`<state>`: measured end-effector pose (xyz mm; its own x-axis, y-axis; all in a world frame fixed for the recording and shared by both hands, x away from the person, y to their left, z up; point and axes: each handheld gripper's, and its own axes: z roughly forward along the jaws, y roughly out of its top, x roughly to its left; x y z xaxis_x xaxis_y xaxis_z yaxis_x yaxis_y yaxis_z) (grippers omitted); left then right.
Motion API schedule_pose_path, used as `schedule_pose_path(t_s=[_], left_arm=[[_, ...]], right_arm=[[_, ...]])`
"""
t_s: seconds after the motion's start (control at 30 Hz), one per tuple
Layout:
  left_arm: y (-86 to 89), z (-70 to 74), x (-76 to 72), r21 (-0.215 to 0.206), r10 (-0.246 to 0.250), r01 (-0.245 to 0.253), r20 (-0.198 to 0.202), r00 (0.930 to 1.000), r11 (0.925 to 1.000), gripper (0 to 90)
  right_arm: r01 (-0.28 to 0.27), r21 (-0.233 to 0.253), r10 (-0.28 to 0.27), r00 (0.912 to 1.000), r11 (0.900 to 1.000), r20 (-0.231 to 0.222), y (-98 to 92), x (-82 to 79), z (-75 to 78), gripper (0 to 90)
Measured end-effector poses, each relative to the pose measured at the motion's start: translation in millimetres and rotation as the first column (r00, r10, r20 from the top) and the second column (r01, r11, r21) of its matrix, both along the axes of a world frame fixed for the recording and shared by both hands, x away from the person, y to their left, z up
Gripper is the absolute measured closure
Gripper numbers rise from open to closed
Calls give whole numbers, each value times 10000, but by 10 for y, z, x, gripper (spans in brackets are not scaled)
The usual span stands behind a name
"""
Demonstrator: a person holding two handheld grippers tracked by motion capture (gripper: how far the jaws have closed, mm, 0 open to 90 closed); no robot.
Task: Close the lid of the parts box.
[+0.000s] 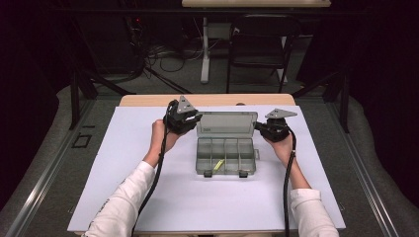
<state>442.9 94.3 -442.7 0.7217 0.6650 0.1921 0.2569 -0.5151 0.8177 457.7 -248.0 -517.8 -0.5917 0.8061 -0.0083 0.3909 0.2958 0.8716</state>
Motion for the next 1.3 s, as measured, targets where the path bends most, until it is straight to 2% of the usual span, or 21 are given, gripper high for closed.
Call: schedule_pose_path(t_s=[0.17, 0.27, 0.53, 0.67, 0.83, 1.1, 1.3], left_arm=[[16, 2, 3, -1, -102, 102, -41, 9999, 9999, 760], [23, 1, 7, -1, -165, 165, -58, 9998, 9999, 761], [23, -2, 9, -3, -170, 170, -92, 9998, 9999, 760], [23, -4, 9, -40, -179, 178, -141, 9997, 9998, 759], [42, -2, 13, -129, -296, 293, -260, 9992, 9995, 760], [44, -1, 10, -37, -374, 373, -306, 9988, 9993, 760], [56, 1, -11, -129, -471, 465, -436, 9979, 9988, 759]], right_arm=[[-83, -90, 84, 9999, 9999, 101, -40, -69, 101, 852], [-176, -312, 182, 9996, 9994, 192, -65, -136, 194, 789], [-677, -307, 690, 9968, 9972, 407, -121, -299, 467, 679], [-799, -375, 818, 9952, 9961, 529, -50, -310, 569, 667], [-831, -431, 852, 9951, 9956, 492, 55, -242, 650, 669], [-861, -624, 884, 9955, 9943, 350, 155, -169, 717, 689], [-882, -617, 902, 9954, 9942, 313, 152, -207, 721, 698]])
